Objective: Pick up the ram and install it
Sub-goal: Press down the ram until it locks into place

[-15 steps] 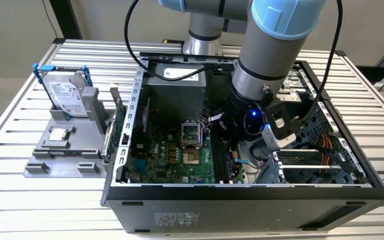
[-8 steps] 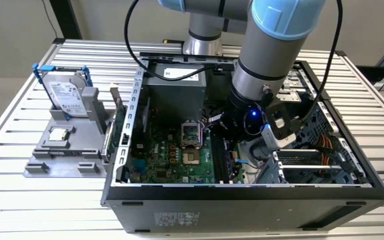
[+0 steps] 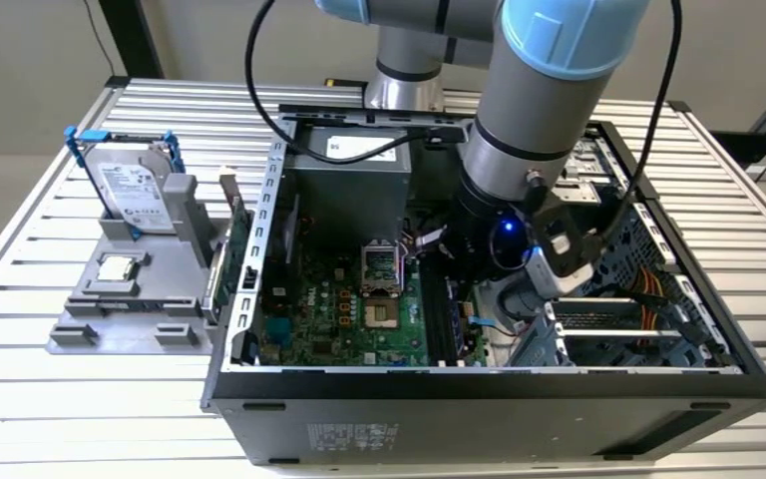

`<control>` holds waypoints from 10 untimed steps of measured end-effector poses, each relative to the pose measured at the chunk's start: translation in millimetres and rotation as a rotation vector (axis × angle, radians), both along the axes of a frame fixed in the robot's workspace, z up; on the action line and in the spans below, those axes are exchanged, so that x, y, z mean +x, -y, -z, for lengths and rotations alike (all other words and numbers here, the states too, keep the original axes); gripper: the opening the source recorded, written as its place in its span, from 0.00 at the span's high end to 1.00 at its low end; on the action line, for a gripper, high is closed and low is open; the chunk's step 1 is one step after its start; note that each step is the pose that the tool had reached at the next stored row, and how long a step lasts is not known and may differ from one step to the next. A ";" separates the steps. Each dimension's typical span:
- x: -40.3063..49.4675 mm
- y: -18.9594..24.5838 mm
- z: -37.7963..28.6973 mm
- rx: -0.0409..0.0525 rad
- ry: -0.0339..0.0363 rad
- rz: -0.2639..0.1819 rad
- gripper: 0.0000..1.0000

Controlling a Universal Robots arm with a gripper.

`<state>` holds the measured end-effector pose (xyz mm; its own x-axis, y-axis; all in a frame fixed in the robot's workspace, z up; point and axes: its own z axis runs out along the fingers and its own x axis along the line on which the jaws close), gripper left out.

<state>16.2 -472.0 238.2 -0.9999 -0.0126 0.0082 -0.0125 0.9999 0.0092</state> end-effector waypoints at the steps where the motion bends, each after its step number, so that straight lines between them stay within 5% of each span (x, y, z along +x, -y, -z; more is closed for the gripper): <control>1: -0.1 0.0 0.0 0.0000 0.0000 -0.016 1.00; 10: -1.2 -0.1 0.0 -0.0001 -0.0001 -0.110 1.00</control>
<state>15.0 -471.9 238.2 -0.9925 -0.1219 0.0083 -0.1218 0.9925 0.0091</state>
